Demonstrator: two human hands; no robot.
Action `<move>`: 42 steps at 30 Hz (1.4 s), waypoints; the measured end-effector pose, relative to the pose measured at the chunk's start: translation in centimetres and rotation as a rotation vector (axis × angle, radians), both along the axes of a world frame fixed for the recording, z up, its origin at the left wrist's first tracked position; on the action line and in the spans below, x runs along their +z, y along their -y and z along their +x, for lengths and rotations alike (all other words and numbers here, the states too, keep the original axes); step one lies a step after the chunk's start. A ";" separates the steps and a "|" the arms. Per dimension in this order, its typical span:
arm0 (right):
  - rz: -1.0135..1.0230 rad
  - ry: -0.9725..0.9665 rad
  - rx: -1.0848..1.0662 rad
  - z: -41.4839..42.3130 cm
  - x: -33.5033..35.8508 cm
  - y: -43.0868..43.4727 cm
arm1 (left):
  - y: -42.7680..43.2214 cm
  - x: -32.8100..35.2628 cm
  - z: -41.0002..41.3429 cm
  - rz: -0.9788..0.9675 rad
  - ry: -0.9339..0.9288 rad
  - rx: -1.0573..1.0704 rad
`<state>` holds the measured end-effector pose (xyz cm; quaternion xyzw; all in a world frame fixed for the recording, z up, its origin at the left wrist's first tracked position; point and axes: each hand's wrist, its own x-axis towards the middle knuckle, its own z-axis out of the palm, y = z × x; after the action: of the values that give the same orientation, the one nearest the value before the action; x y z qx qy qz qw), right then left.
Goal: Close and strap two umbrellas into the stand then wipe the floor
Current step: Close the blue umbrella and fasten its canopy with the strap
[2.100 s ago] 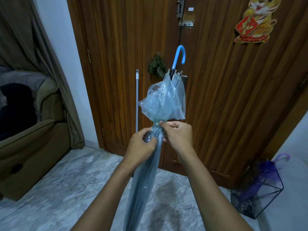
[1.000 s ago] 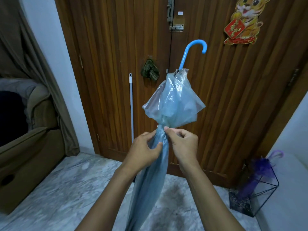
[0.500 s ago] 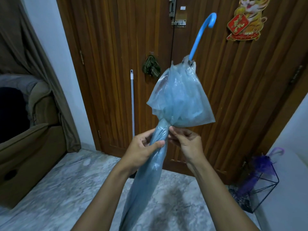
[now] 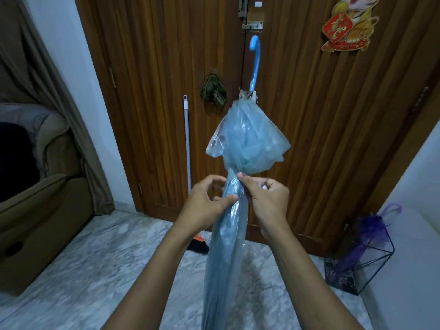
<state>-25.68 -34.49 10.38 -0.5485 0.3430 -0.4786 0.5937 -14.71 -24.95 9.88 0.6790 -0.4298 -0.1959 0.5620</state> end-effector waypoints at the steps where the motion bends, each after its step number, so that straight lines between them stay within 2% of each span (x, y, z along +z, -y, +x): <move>1: -0.030 -0.010 -0.020 0.1 0.1 0.0 | 0.2 -0.1 0.0 0.012 0.068 0.015; 3: -0.083 -0.027 -0.048 0.3 0.5 -0.1 | 0.3 -0.2 -0.2 0.029 0.128 0.016; 7: -0.186 -0.068 -0.021 0.7 0.6 -0.5 | 0.3 -0.6 -0.3 0.045 0.125 0.028; 11: -0.280 -0.089 0.124 0.6 0.4 -0.3 | 0.1 -0.3 0.2 -0.019 -0.019 0.077; 15: -0.112 0.074 0.322 0.0 0.6 0.4 | -1.6 0.7 1.0 -0.044 -0.329 -0.104; 17: -0.084 0.106 0.355 0.0 0.5 0.6 | -2.2 0.8 1.2 -0.047 -0.425 -0.212; 21: -0.067 0.112 0.294 0.5 -0.1 0.8 | -2.2 0.5 1.2 -0.089 -0.495 -0.279; 26: 0.070 0.141 0.340 0.4 -0.3 0.6 | -2.1 0.1 1.2 -0.067 -0.527 -0.326; 28: 0.072 0.147 0.305 0.4 0.1 0.6 | -1.9 0.6 1.0 -0.065 -0.504 -0.297; 32: 0.096 0.169 0.182 0.2 0.9 0.4 | -1.4 1.4 0.6 -0.060 -0.331 -0.103; 35: 0.096 0.193 0.148 0.0 1.3 0.1 | -1.2 1.7 0.0 -0.072 -0.220 -0.081; 42: 0.078 0.127 0.234 -0.5 1.2 0.7 | -0.8 2.0 -0.9 -0.097 -0.178 -0.059</move>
<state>-26.21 -35.21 11.56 -0.5298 0.2569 -0.4261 0.6868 -15.57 -24.17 11.88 0.6179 -0.4070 -0.2510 0.6241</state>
